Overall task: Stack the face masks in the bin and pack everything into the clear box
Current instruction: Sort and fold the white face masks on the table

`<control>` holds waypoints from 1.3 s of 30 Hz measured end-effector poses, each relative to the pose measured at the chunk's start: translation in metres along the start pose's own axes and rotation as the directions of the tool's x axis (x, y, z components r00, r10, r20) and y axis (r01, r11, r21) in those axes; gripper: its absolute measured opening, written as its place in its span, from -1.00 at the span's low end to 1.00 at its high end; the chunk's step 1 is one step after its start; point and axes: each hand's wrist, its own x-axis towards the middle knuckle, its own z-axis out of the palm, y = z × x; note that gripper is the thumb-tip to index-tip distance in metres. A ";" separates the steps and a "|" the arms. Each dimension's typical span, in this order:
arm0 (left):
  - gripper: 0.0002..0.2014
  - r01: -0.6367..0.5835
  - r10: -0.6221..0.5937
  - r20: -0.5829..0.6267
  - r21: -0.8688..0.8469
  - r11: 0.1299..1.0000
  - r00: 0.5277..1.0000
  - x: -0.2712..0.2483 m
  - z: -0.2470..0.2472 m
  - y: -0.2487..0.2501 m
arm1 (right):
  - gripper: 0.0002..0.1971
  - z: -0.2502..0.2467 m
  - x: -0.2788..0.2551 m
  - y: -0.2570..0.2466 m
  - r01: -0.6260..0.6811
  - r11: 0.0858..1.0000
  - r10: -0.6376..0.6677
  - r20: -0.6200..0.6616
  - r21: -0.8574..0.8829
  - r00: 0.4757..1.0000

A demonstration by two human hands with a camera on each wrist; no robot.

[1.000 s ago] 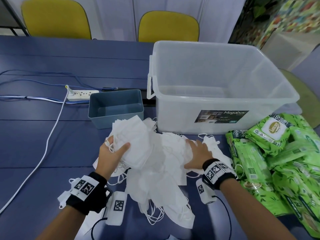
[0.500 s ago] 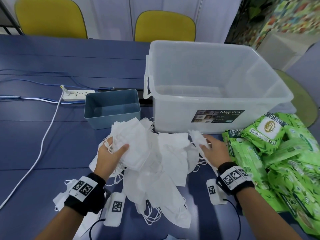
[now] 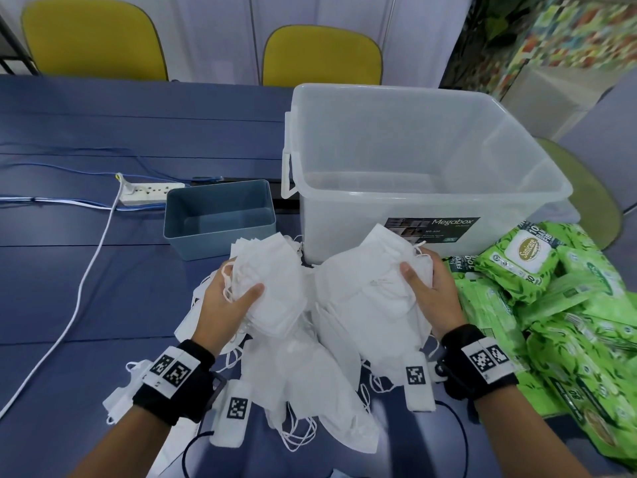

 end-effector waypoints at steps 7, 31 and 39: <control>-0.60 -0.020 0.020 -0.032 -0.004 1.000 0.999 -0.002 0.002 0.007 | -0.89 0.009 -0.006 -0.013 -0.097 0.972 0.096 0.018 0.215 0.995; -0.85 -0.145 0.146 -0.004 0.039 0.989 0.989 0.008 -0.014 -0.005 | -0.52 -0.029 0.011 0.049 -0.241 0.713 0.192 -0.147 -0.658 0.970; -0.76 -0.009 0.006 -0.026 -0.116 0.993 1.000 0.011 -0.017 -0.012 | -0.24 0.046 -0.035 0.026 0.109 0.655 0.021 0.162 -0.748 0.987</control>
